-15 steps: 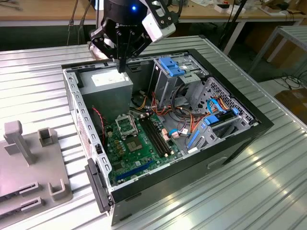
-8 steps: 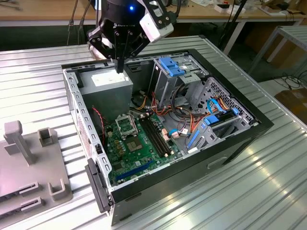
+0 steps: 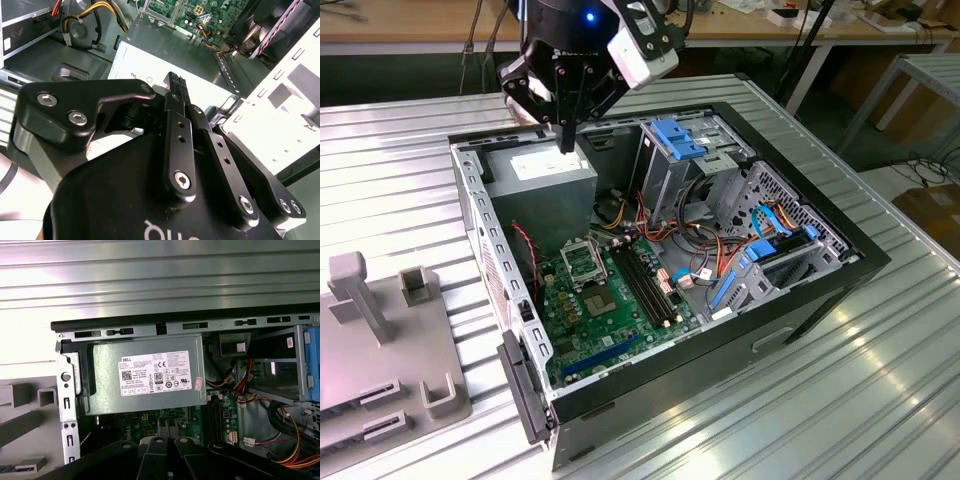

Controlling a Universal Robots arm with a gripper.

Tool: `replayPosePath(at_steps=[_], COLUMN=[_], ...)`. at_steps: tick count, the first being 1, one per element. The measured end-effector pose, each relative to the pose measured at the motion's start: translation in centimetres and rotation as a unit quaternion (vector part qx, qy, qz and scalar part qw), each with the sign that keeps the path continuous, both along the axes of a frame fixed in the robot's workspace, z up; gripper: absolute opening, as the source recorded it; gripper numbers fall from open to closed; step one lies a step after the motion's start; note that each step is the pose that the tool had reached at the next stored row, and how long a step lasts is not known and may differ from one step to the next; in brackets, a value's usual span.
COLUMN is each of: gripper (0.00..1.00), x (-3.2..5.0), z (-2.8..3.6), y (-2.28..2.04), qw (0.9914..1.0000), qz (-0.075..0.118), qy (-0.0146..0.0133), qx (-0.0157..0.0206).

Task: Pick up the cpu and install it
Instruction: 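Reach for the cpu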

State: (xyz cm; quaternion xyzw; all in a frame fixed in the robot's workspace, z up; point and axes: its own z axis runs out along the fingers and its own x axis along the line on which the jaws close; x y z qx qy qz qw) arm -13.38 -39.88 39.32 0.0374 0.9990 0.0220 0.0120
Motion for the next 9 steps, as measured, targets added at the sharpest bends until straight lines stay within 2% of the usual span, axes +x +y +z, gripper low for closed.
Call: replayPosePath(at_steps=[9], gripper=[0.11], x=[-0.28], z=[-0.03], y=[0.00], qw=[1.00000], qz=[0.000], qy=[0.0012], qx=[0.0000])
